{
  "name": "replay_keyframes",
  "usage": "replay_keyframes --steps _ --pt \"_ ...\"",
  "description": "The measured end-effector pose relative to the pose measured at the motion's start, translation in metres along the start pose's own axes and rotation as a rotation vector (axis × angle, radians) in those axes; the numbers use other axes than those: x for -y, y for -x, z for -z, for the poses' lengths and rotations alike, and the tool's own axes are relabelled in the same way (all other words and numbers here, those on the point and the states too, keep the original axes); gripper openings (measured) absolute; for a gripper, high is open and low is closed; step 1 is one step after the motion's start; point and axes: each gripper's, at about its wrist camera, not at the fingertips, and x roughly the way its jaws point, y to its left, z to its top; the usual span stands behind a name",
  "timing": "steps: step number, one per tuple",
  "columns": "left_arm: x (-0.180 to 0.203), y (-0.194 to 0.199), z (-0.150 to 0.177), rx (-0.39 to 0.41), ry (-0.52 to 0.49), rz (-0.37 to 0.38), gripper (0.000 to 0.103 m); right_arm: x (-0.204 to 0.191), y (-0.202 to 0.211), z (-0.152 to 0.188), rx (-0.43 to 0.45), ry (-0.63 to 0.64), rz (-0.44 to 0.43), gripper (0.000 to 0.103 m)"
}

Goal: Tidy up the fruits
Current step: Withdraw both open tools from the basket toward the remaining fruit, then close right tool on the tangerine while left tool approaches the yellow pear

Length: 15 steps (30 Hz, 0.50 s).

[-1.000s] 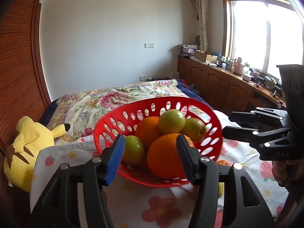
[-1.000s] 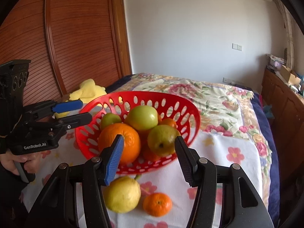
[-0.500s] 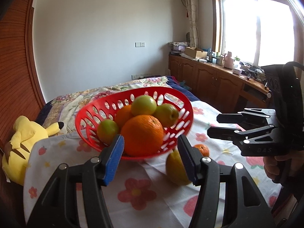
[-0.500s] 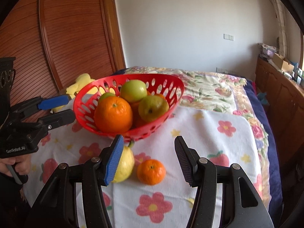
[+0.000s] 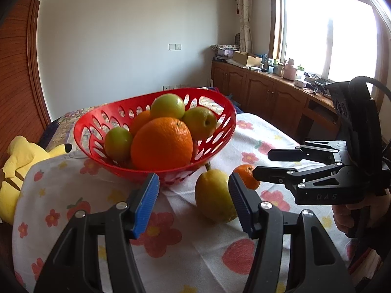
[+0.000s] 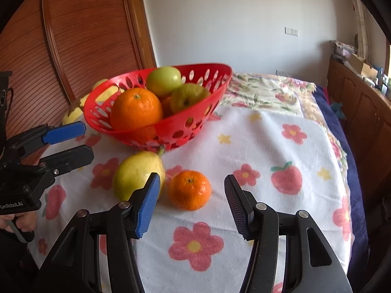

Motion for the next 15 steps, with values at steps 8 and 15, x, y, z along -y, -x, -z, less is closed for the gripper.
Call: replay_keyframes --steps 8,15 --pt "-0.002 -0.009 0.010 -0.017 0.019 0.004 0.059 -0.002 -0.014 0.003 -0.027 0.002 0.001 0.056" --pt "-0.002 -0.012 0.014 -0.025 0.018 0.005 0.059 -0.005 -0.023 0.004 -0.045 0.000 -0.009 0.056"
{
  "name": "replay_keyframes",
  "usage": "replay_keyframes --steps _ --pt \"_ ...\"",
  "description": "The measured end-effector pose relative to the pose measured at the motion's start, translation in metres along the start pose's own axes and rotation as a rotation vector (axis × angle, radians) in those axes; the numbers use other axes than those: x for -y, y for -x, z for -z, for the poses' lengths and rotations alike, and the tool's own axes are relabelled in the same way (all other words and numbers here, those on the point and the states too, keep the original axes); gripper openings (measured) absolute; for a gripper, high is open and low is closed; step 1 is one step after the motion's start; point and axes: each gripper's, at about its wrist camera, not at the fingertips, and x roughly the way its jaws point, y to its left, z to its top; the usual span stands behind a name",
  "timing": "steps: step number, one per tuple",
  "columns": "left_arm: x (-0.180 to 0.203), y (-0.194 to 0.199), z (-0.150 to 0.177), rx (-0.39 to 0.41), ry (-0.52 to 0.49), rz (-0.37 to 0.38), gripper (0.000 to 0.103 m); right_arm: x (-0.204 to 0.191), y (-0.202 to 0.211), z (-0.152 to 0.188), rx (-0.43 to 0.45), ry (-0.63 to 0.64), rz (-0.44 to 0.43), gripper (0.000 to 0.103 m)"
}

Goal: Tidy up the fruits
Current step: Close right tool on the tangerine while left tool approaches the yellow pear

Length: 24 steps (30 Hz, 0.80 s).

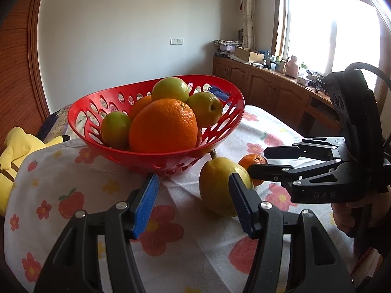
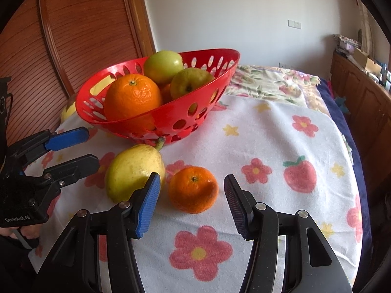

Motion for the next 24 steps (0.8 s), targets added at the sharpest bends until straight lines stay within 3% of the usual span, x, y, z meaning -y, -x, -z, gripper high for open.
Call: replay_keyframes --steps 7,11,24 --pt "0.000 -0.003 0.001 -0.006 -0.002 -0.001 0.059 0.003 -0.007 0.000 -0.020 -0.008 0.000 0.056" --pt "0.002 -0.004 0.001 -0.013 -0.013 -0.002 0.059 0.002 -0.013 0.002 -0.038 0.003 0.000 0.047" --pt "0.016 -0.013 -0.011 -0.056 -0.008 0.017 0.060 0.002 0.007 0.012 -0.001 0.025 0.002 0.046"
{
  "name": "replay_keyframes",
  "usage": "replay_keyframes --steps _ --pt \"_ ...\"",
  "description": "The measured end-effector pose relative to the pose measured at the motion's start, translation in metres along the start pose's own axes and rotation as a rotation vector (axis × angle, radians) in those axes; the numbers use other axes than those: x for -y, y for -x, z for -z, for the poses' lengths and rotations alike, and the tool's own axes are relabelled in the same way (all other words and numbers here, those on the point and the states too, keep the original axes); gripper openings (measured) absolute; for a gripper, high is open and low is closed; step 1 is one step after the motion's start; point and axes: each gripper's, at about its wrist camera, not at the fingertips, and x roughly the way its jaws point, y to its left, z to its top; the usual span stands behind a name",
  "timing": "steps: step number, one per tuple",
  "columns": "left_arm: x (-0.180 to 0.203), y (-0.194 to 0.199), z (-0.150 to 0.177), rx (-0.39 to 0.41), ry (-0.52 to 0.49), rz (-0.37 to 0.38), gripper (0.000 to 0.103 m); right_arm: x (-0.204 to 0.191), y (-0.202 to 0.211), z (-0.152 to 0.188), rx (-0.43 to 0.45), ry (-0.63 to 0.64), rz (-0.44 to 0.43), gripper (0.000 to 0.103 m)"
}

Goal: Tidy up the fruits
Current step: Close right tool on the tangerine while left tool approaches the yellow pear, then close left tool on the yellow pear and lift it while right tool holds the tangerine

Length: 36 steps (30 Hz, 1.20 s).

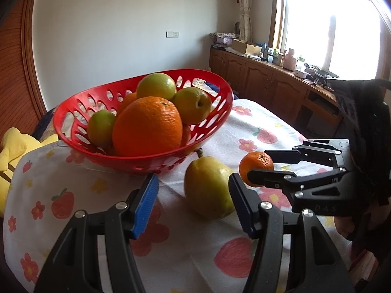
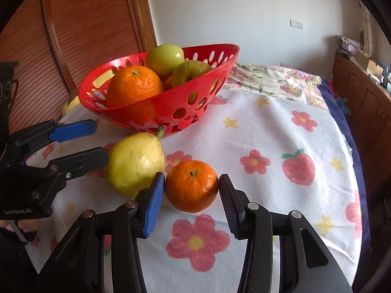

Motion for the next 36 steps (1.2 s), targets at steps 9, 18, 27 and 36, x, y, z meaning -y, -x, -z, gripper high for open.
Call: replay_keyframes --steps 9,18,27,36 --pt "0.016 -0.016 -0.009 -0.035 -0.020 -0.025 0.060 0.008 0.011 0.011 0.008 0.010 0.014 0.046" --pt "0.020 -0.025 -0.009 -0.061 -0.018 -0.023 0.064 0.010 0.010 0.016 0.004 0.030 0.028 0.046" --pt "0.028 -0.037 -0.009 -0.091 -0.026 0.008 0.067 0.009 0.007 0.017 0.001 0.036 0.031 0.046" --pt "0.033 -0.045 -0.006 -0.124 -0.025 0.043 0.066 0.009 0.009 0.018 0.004 0.045 0.065 0.046"
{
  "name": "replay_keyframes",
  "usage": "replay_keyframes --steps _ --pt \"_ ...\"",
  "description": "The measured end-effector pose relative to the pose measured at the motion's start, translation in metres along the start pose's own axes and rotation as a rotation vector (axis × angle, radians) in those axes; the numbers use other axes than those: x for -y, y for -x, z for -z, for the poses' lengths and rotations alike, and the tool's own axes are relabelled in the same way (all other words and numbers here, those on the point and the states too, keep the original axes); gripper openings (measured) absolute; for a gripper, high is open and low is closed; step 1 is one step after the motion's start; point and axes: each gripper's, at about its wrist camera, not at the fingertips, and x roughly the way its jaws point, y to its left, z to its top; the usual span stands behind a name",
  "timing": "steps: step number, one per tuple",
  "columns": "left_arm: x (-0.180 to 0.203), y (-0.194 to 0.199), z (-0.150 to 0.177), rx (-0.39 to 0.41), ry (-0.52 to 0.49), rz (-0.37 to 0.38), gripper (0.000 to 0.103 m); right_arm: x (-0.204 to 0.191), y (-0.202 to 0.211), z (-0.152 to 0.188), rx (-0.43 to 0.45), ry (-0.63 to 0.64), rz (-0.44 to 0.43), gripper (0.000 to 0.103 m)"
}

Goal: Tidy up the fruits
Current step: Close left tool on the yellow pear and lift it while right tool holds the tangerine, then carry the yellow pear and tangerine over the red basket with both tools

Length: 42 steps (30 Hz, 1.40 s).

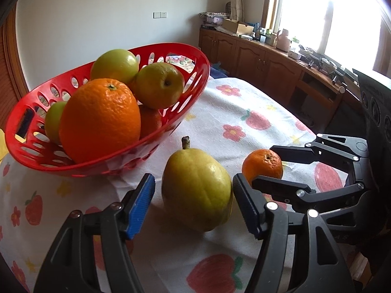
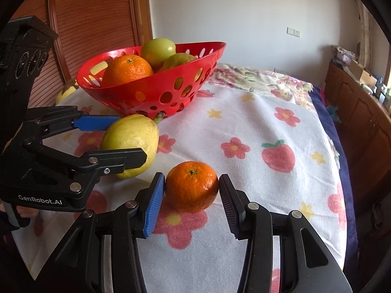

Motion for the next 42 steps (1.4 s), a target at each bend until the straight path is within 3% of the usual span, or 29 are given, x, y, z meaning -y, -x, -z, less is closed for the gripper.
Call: replay_keyframes --steps 12,18,26,42 --pt "-0.002 -0.004 0.001 -0.018 0.007 -0.015 0.066 0.004 0.000 0.001 0.002 -0.009 0.003 0.047" --pt "-0.005 -0.003 0.004 -0.017 -0.004 -0.027 0.060 0.004 -0.001 0.001 0.000 -0.011 0.002 0.047" --pt "-0.002 0.008 0.011 -0.005 -0.010 -0.004 0.060 0.004 -0.002 0.002 -0.004 -0.014 -0.002 0.047" --pt "-0.005 0.106 0.001 0.170 -0.026 0.041 0.060 0.006 0.012 -0.004 0.026 -0.011 0.011 0.046"
